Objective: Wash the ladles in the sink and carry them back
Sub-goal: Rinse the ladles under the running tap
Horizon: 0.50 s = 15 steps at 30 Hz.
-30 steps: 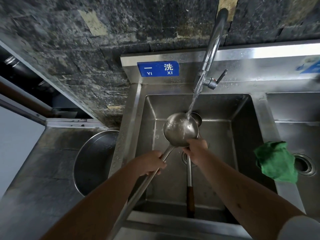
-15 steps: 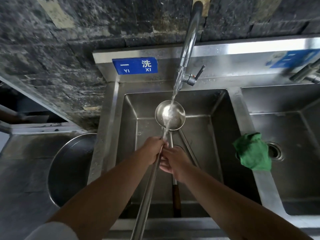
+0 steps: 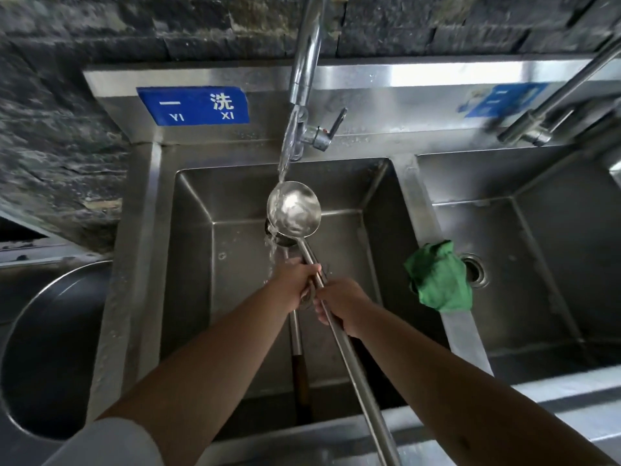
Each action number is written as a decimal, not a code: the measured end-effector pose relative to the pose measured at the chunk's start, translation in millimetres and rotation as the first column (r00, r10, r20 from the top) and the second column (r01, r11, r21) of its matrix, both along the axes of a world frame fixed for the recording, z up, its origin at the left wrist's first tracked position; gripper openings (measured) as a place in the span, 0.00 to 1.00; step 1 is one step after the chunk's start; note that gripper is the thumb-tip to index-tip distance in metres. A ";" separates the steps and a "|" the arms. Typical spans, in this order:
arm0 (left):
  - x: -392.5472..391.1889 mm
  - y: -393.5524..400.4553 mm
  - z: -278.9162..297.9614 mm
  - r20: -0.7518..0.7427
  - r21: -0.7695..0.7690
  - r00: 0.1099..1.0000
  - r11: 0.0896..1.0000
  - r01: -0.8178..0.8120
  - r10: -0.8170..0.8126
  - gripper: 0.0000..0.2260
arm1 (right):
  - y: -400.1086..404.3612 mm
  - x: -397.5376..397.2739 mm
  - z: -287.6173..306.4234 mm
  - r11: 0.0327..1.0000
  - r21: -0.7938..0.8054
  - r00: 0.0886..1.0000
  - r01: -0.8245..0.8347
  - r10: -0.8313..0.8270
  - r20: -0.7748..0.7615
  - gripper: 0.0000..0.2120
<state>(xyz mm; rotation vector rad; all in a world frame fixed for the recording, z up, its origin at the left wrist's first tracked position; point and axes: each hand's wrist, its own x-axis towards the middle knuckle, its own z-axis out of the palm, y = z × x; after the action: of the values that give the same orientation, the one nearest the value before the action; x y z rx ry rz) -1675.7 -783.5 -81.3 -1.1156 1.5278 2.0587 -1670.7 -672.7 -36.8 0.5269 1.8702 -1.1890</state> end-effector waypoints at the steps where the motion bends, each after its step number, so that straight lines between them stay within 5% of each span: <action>1: -2.8 8.8 -6.1 0.000 -0.029 1.000 0.999 -0.031 0.031 0.04 | 7.1 -2.9 -7.0 0.984 0.124 0.985 -0.130 0.142 -0.099 0.10; 4: -9.7 31.8 -30.5 0.008 -0.091 0.997 0.993 -0.077 0.078 0.10 | 26.9 -7.4 -11.1 0.800 0.419 0.822 -0.430 0.538 -0.185 0.14; 7: -11.0 47.7 -23.0 0.021 -0.150 0.998 0.987 -0.061 0.065 0.03 | 46.1 -12.0 -17.0 0.954 0.112 0.953 -0.277 0.288 -0.095 0.09; 9: -11.1 51.1 -20.8 0.026 -0.044 0.997 0.996 -0.071 0.073 0.09 | 53.2 -15.8 -17.9 0.992 -0.042 0.993 -0.117 0.116 -0.022 0.11; 15: -32.6 62.6 -36.4 0.066 0.046 0.997 0.999 0.024 -0.027 0.08 | 70.7 -33.4 -37.8 0.988 0.104 0.988 -0.115 0.124 -0.091 0.12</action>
<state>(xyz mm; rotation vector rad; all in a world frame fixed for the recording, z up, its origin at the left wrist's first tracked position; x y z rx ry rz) -1708.3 -720.9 -117.7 -1.1297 1.4495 2.0089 -1704.1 -601.9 -74.6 0.4099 2.0226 -1.0643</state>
